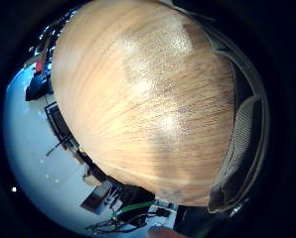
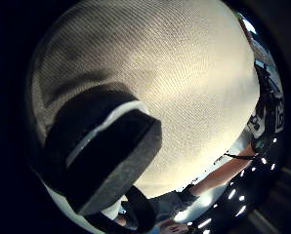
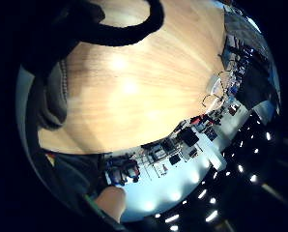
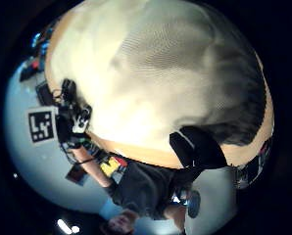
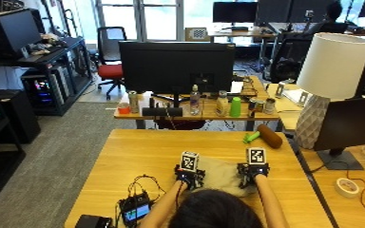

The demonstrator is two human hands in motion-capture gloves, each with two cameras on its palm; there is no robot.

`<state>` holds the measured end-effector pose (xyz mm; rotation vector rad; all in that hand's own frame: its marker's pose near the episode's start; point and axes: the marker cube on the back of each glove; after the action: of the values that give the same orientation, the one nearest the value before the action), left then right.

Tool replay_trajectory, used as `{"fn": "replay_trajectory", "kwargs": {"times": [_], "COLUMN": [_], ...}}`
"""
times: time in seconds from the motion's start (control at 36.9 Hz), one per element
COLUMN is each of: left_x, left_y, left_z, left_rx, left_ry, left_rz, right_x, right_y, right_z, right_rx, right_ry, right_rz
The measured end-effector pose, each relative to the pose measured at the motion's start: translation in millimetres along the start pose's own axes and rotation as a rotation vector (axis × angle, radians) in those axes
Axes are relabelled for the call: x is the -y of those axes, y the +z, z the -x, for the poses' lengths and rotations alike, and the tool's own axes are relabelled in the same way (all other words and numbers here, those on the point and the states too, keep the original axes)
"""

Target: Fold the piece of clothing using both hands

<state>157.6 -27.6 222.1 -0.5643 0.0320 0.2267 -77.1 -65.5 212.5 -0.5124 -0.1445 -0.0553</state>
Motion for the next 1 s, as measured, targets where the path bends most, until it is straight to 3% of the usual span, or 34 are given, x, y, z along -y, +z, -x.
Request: {"fn": "replay_trajectory", "kwargs": {"times": [0.11,0.32,0.49,0.62,0.76,0.87,1.0], "left_x": [-2.3,-0.6,-2.3,-1.2,-3.3,-4.1,-4.5], "left_y": [0.0,-3.3,-2.7,-2.8,-1.8,-1.7,-1.9], "left_z": [-1.2,0.3,-0.6,1.3,1.5,0.9,-0.1], "left_rx": [-0.011,0.004,-0.010,-0.003,-0.003,-0.004,-0.010], "left_ry": [0.020,-0.041,-0.068,-0.082,-0.087,-0.066,-0.048], "left_rz": [0.029,0.025,0.031,0.034,0.061,0.082,0.086], "right_x": [11.7,11.3,19.1,11.1,-16.7,-32.5,-13.8], "right_y": [7.9,16.2,10.5,2.9,-23.5,-55.2,-100.6], "right_z": [1.8,6.3,8.9,13.1,17.5,22.4,30.8], "right_rx": [-0.009,0.095,0.138,0.115,0.028,-0.070,-0.206], "right_ry": [0.004,0.037,0.017,-0.027,0.009,0.031,0.051], "right_rz": [-0.004,-0.029,-0.184,-0.150,-0.104,-0.187,-0.263]}}
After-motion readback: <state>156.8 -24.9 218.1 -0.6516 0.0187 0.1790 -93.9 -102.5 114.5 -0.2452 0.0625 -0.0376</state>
